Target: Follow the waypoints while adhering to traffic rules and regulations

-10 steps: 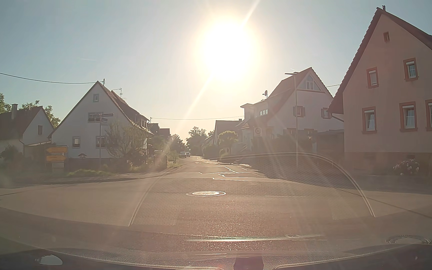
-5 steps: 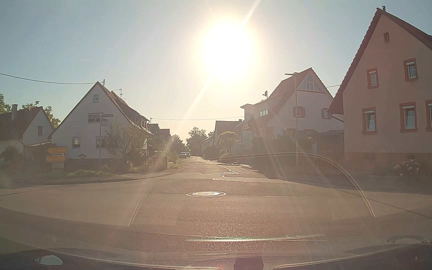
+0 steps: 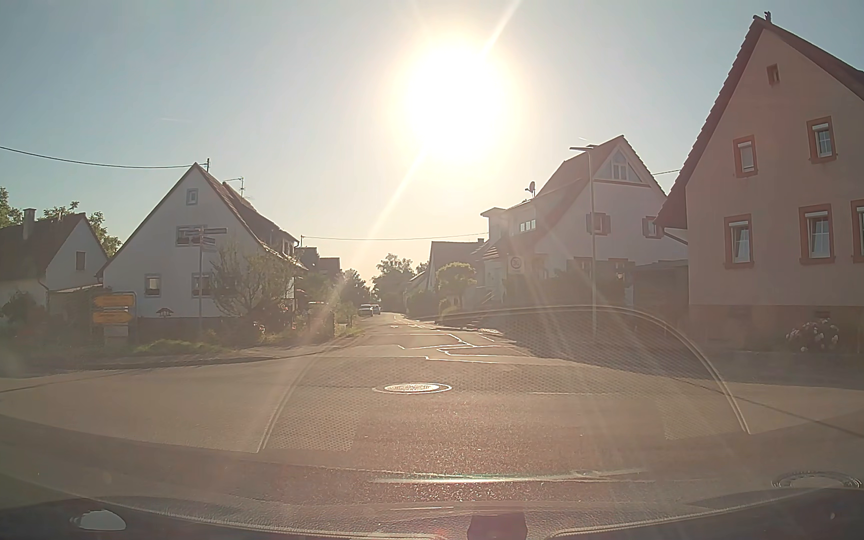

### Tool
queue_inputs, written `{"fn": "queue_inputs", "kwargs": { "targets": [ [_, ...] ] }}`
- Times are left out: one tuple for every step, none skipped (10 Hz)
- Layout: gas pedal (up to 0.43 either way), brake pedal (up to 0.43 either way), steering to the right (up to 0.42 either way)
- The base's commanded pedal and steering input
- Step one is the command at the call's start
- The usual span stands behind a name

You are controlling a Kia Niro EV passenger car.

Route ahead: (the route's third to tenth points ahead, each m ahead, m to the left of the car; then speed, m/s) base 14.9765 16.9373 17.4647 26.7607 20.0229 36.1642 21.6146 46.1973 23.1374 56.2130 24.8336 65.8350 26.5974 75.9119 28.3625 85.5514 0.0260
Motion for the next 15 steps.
{"fn": "queue_inputs", "kwargs": {
  "targets": [
    [0.0, 0.268, -0.106],
    [0.0, 0.268, -0.107],
    [0.0, 0.268, -0.107],
    [0.0, 0.268, -0.106],
    [0.0, 0.268, -0.107],
    [0.0, 0.268, -0.106],
    [0.0, 0.274, -0.107],
    [0.0, 0.274, -0.107],
    [0.0, 0.274, -0.107],
    [0.0, 0.274, -0.107],
    [0.0, 0.274, -0.107],
    [0.0, 0.268, -0.107],
    [0.0, 0.268, -0.107],
    [0.0, 0.268, -0.107],
    [0.0, 0.274, -0.107]
  ]
}}
